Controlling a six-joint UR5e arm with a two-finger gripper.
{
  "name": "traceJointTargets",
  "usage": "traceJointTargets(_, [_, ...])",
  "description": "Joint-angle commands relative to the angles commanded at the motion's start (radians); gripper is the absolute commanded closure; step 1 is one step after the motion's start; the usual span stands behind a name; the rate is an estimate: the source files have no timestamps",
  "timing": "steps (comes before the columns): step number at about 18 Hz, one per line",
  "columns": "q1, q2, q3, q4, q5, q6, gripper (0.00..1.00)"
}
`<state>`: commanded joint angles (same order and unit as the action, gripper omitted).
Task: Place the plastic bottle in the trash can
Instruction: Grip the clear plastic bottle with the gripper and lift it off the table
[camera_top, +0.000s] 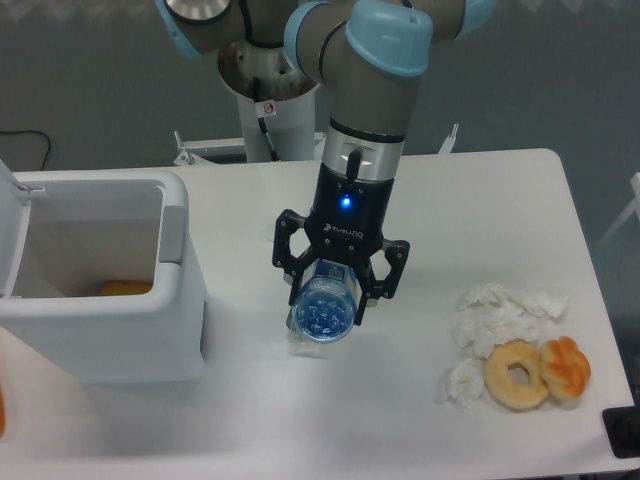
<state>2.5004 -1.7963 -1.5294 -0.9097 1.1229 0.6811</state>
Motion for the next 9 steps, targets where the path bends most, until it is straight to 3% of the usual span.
traceJointTargets(9, [-0.005, -0.002, 0.012, 0.017, -0.017, -0.011, 0.25])
